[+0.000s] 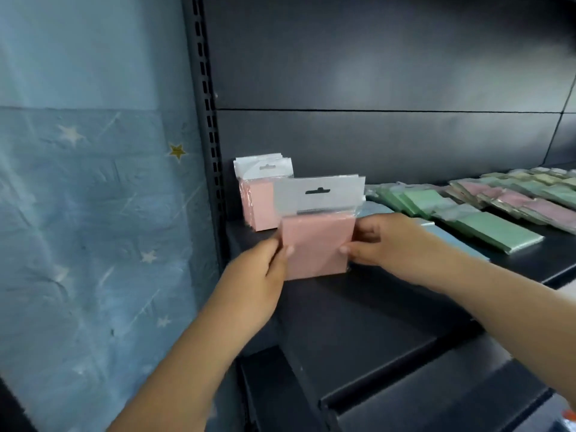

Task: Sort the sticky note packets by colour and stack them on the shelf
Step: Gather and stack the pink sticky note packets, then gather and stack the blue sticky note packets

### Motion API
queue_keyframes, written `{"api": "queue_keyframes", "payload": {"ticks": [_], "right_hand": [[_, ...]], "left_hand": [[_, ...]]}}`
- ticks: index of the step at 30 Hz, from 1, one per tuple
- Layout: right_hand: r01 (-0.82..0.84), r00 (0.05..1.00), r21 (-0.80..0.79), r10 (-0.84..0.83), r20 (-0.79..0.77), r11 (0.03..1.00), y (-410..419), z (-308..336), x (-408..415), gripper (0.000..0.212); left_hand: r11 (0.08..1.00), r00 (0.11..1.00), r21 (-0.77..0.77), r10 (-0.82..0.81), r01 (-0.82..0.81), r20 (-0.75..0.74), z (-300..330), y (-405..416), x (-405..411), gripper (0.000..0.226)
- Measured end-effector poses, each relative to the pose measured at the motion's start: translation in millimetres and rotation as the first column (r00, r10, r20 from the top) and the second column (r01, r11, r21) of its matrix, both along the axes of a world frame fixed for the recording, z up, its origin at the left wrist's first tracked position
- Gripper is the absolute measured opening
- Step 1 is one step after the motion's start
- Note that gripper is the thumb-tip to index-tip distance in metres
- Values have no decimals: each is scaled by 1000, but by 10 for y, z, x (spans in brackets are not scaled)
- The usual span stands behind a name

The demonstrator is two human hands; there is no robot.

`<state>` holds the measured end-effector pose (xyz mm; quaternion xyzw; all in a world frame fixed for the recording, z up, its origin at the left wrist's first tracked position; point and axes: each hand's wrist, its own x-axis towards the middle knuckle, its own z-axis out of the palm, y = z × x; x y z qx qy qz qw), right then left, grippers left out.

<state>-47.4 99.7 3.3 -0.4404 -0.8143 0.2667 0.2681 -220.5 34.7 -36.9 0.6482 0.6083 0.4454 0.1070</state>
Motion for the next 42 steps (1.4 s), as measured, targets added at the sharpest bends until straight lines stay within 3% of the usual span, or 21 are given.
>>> {"api": "queue_keyframes", "payload": {"ticks": [2,5,8,14,18,22,28,34,37,42], "right_hand": [[-47,996,13,46,78,999,103,11,41,24],[-120,993,-116,120,-12,986,296,38,47,23],[-139,989,-200,128,-66,970,503,76,-48,22],[-80,985,-225,42,-167,971,940,145,-420,8],[-39,974,-236,-16,-227,971,1071,94,-613,20],[-39,967,-270,-32,-254,962,1158,0,-688,21],[-12,976,-156,-22,-215,988,1299,-62,-776,10],[-14,990,-143,-7,-141,990,1319,-98,-792,41],[-70,993,-167,52,-109,983,1296,-118,-820,35],[-90,991,-177,71,-113,980,1299,-139,-822,30]], "left_hand": [[995,997,-76,55,-59,-60,32,-36,84,30],[977,986,-163,121,-140,-118,109,34,157,32],[955,981,-229,192,-188,-4,177,282,100,31],[924,917,-147,374,-354,140,198,805,-71,14],[894,876,-64,447,-443,183,101,968,-196,12],[883,849,-47,463,-468,252,60,1020,-221,21],[854,824,-65,516,-516,232,60,1111,-292,31],[850,846,-197,516,-488,130,71,1166,-285,59],[867,892,-260,450,-426,37,91,1181,-272,50],[892,909,-244,409,-380,83,69,1202,-270,41]]}}
